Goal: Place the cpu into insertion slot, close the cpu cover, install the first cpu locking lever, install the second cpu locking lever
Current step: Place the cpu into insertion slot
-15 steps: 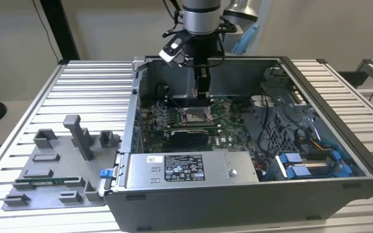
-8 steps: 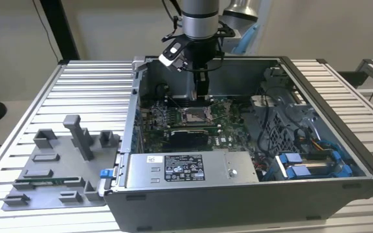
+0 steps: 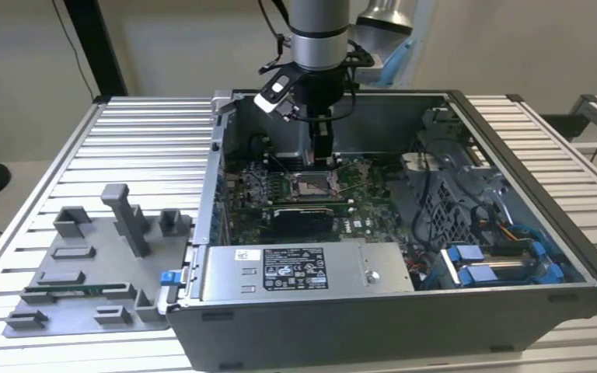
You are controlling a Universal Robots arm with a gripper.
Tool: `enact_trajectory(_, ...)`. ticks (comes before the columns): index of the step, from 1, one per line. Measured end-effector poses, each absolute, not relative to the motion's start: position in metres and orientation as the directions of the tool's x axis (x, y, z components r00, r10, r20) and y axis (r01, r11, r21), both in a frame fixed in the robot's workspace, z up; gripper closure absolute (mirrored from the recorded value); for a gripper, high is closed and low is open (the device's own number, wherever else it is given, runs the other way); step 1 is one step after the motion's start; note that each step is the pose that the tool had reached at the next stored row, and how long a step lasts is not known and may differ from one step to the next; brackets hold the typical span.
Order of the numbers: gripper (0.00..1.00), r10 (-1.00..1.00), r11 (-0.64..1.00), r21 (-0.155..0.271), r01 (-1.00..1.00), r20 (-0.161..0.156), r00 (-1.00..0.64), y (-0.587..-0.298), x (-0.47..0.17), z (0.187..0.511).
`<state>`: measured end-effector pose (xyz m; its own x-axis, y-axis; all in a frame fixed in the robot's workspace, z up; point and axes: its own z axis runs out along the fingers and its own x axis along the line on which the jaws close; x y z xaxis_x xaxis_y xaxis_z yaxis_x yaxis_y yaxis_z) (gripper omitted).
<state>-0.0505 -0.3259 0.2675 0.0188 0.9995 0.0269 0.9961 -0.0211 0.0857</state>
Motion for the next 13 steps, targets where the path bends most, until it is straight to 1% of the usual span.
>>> enact_trajectory(6, 1.00, 1.000, -0.018, 0.087, 0.996, 0.027, 0.016, -0.3248, -0.0504, 0.2611)
enact_trajectory(13, 1.00, 1.000, -0.017, 0.087, 0.996, 0.027, 0.015, -0.3247, -0.0504, 0.2608)
